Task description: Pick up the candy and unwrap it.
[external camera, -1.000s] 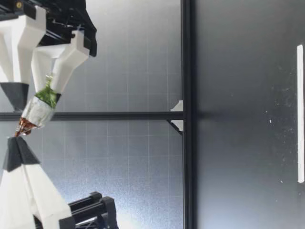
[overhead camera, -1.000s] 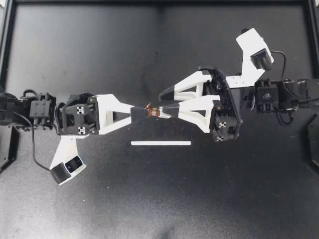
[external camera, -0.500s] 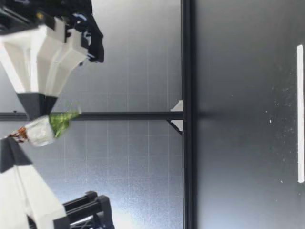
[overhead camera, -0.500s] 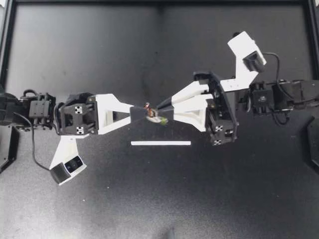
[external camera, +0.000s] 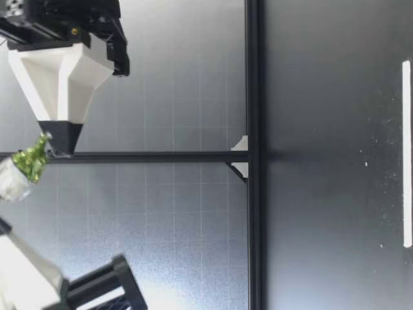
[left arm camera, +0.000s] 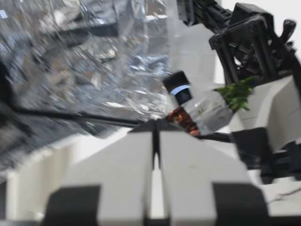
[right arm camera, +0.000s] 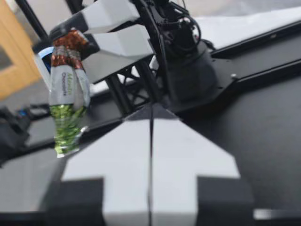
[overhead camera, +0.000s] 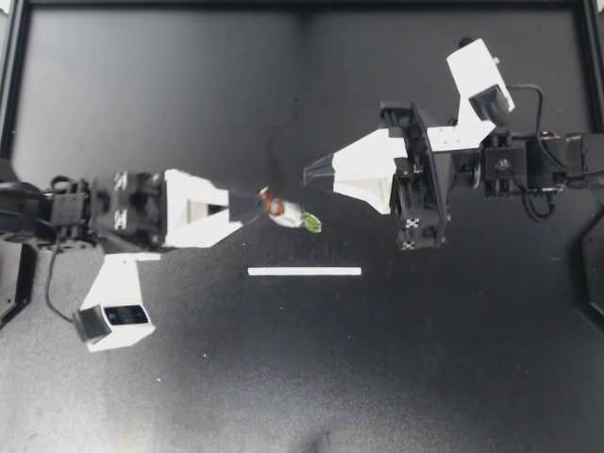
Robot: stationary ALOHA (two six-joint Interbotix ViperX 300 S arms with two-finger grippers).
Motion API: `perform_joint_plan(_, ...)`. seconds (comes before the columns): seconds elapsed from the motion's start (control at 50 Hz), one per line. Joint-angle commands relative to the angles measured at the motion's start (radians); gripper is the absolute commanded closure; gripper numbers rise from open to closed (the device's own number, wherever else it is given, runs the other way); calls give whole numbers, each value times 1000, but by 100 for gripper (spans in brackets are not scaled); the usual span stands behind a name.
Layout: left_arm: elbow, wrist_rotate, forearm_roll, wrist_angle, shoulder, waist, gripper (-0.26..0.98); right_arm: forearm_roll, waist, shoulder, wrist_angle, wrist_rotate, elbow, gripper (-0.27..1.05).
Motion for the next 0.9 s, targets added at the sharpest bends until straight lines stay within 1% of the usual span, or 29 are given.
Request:
perform_joint_plan(0.0, -11, -118, -25, 20, -6, -2, 89, 3, -6, -41, 5, -52, 3, 95)
perform_joint_plan(0.1, 3, -342, -78, 91, -18, -2, 89, 6, -6, -81, 31, -107, 21, 94)
perform_joint_plan(0.2, 2, -650, -149, 181, -37, -3, 89, 6, -8, -130, 84, -147, 31, 94)
perform_joint_plan(0.28, -12, -954, -221, 272, -52, -3, 89, 6, -6, -170, 147, -179, 29, 94)
perform_joint_plan(0.34, -23, -1131, -272, 328, -61, -2, 89, 6, -6, -198, 201, -204, 29, 94)
perform_joint_plan(0.36, -26, -1209, -299, 356, -66, -3, 89, 6, -6, -206, 218, -212, 29, 94)
perform_joint_plan(0.46, -41, -1454, -383, 460, -78, 5, 89, 5, -6, -242, 293, -249, 31, 94)
perform_joint_plan(0.5, -44, -1511, -400, 492, -78, 6, 89, 3, -3, -256, 318, -262, 29, 94)
perform_joint_plan(0.54, -46, -1568, -403, 522, -80, 8, 89, 3, 0, -272, 345, -284, 28, 93)
perform_joint_plan(0.58, -46, -1586, -403, 540, -77, 8, 89, 2, 5, -281, 362, -301, 28, 93)
perform_joint_plan(0.66, -40, -1585, -403, 557, -72, 8, 89, 3, 9, -293, 390, -336, 29, 91)
perform_joint_plan(0.76, -38, -1562, -383, 555, -64, 8, 89, 3, 9, -293, 396, -359, 29, 87)
perform_joint_plan(0.88, -52, -1565, -385, 566, -61, 8, 89, 3, 9, -288, 399, -362, 32, 77)
